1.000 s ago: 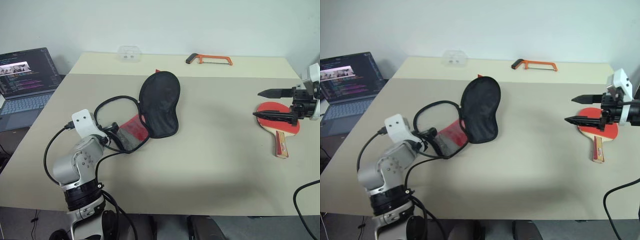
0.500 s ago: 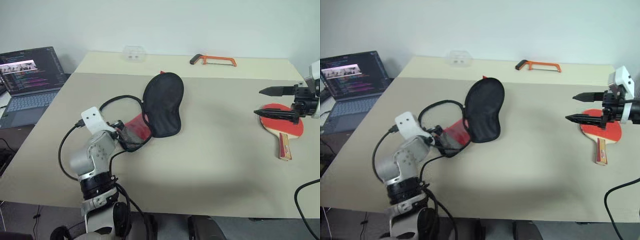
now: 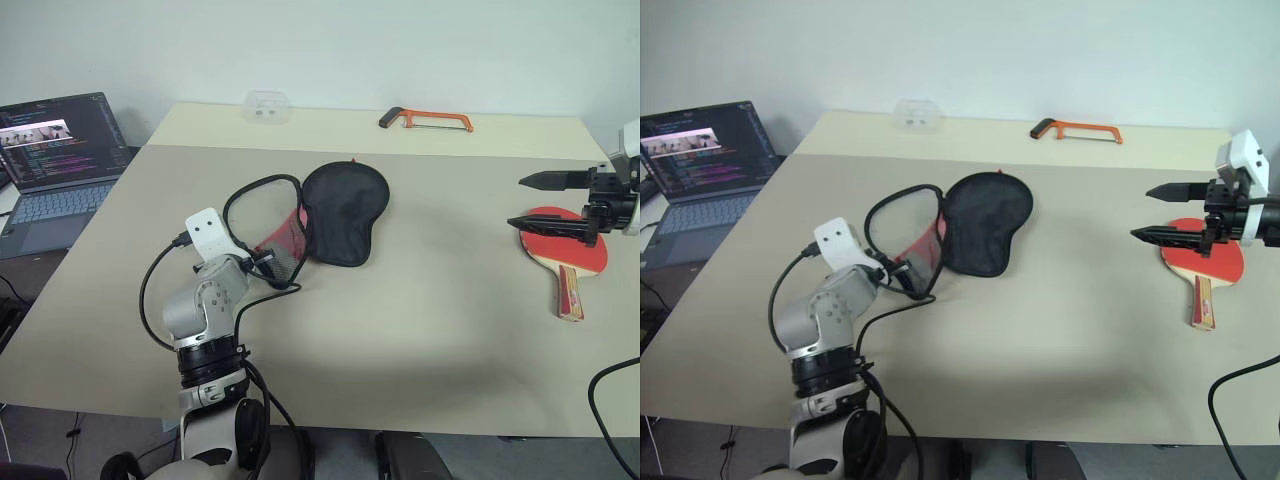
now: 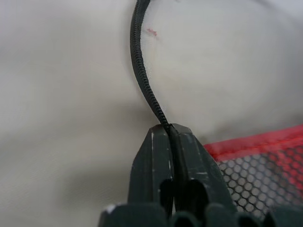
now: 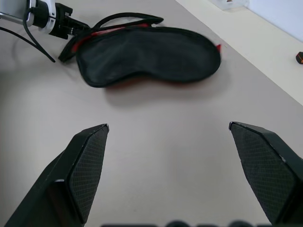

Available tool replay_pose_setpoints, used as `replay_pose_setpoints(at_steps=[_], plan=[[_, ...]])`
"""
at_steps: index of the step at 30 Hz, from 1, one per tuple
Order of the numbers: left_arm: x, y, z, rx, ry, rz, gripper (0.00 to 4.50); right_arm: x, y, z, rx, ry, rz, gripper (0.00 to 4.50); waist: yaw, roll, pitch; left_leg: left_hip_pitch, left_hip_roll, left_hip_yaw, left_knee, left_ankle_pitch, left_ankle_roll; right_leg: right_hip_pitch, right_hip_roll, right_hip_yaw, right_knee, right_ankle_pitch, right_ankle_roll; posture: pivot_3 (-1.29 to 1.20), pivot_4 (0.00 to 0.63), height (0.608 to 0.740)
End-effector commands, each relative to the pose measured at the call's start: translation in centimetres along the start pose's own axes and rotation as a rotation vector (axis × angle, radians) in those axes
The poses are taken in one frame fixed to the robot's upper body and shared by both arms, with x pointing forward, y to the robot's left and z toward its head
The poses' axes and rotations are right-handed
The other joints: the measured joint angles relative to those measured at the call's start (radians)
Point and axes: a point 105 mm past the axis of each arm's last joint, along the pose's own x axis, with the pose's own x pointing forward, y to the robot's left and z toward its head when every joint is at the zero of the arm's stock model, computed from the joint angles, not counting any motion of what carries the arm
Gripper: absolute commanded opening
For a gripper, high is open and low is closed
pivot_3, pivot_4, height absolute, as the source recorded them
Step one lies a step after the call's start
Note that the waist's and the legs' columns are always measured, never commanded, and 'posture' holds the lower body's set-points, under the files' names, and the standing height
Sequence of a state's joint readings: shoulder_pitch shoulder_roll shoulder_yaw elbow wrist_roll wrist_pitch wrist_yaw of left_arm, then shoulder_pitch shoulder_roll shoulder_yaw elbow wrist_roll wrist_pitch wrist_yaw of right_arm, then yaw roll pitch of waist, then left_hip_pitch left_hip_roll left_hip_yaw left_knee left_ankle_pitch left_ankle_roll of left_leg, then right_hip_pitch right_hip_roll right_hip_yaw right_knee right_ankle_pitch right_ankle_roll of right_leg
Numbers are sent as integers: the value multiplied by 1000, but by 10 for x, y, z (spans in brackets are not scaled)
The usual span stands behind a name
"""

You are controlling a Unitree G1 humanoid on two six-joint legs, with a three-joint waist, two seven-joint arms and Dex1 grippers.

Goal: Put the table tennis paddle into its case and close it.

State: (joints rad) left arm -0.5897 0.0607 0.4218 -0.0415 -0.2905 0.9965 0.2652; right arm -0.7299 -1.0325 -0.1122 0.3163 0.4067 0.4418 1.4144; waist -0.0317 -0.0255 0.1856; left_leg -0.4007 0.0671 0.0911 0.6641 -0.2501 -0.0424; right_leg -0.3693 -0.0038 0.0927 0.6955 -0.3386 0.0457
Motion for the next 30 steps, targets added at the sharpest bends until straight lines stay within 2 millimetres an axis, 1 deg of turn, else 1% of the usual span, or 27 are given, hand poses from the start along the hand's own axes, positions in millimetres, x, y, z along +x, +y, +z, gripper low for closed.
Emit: replay_pose_setpoints(at_steps=[1, 3, 5, 11, 14, 15, 17, 19, 20, 23, 26, 28, 30], plan=[[-8, -2, 24, 70, -109, -6, 31, -5, -2, 16, -70, -17, -21, 4500, 0, 0, 0, 0, 0, 0, 0, 0, 0, 0, 0, 0, 0, 0, 0, 0, 150, 740], [-10, -6, 34, 120, -154, -11, 31, -3, -2, 16, -72, -20, -19, 4500, 1, 0, 0, 0, 0, 0, 0, 0, 0, 0, 0, 0, 0, 0, 0, 0, 150, 740], [-13, -14, 43, 141, -190, -40, 31, -2, -2, 16, -74, -22, -17, 4500, 1, 0, 0, 0, 0, 0, 0, 0, 0, 0, 0, 0, 0, 0, 0, 0, 150, 740], [-31, -51, 68, 242, -302, -184, 31, 0, -3, 17, -81, -29, -14, 4500, 3, 0, 0, 0, 0, -1, 0, 0, 0, 0, 0, 0, 0, 0, 0, 0, 150, 740], [-36, -64, 74, 238, -319, -223, 31, 0, -3, 18, -84, -31, -16, 4500, 3, 0, 0, 0, 0, -1, 0, 0, 0, 0, 0, 0, -1, 0, 0, 0, 150, 740], [-38, -71, 74, 235, -319, -242, 31, 0, -3, 19, -87, -33, -17, 4500, 3, 0, 0, 0, 0, -1, 0, 0, 0, 0, 0, 0, -1, 0, 0, 0, 150, 740], [-40, -80, 73, 232, -317, -261, 31, 0, -3, 20, -90, -35, -19, 4500, 3, 0, 0, 0, 0, -1, 0, 0, 0, 0, 0, 0, 0, 0, 0, 0, 150, 740], [-41, -94, 65, 253, -306, -286, 31, 0, -4, 22, -93, -39, -21, 4500, 3, 0, 0, 0, -1, -1, 0, 0, 0, 0, -1, 0, -1, 0, 0, 0, 150, 740], [-42, -102, 59, 274, -299, -290, 31, 0, -4, 22, -94, -42, -23, 4500, 3, 0, 0, -1, -1, -1, 0, 0, 0, 0, -1, 0, -1, 0, 0, 0, 150, 740], [-43, -115, 46, 316, -290, -285, 31, 1, -4, 23, -96, -46, -26, 4500, 3, 0, 0, -1, -1, -1, 0, 0, 0, 0, -1, 0, -1, 0, 0, 0, 150, 740], [-42, -120, 37, 342, -280, -264, 31, -1, -4, 24, -95, -48, -30, 4500, 2, 0, 0, -1, -1, -1, 0, 0, 0, 0, -1, 1, -1, 0, 0, 0, 150, 740], [-42, -117, 40, 351, -298, -250, 31, -3, -4, 24, -94, -46, -35, 4500, -1, 0, 0, -1, -1, -1, 0, 0, 0, 0, 0, 1, -1, 0, 0, 0, 150, 740], [-40, -109, 45, 356, -313, -224, 31, -5, -5, 23, -94, -41, -43, 4500, -2, 0, 0, 0, -1, -1, 0, 0, 0, 0, 0, 1, 0, 0, 0, 0, 150, 740]])
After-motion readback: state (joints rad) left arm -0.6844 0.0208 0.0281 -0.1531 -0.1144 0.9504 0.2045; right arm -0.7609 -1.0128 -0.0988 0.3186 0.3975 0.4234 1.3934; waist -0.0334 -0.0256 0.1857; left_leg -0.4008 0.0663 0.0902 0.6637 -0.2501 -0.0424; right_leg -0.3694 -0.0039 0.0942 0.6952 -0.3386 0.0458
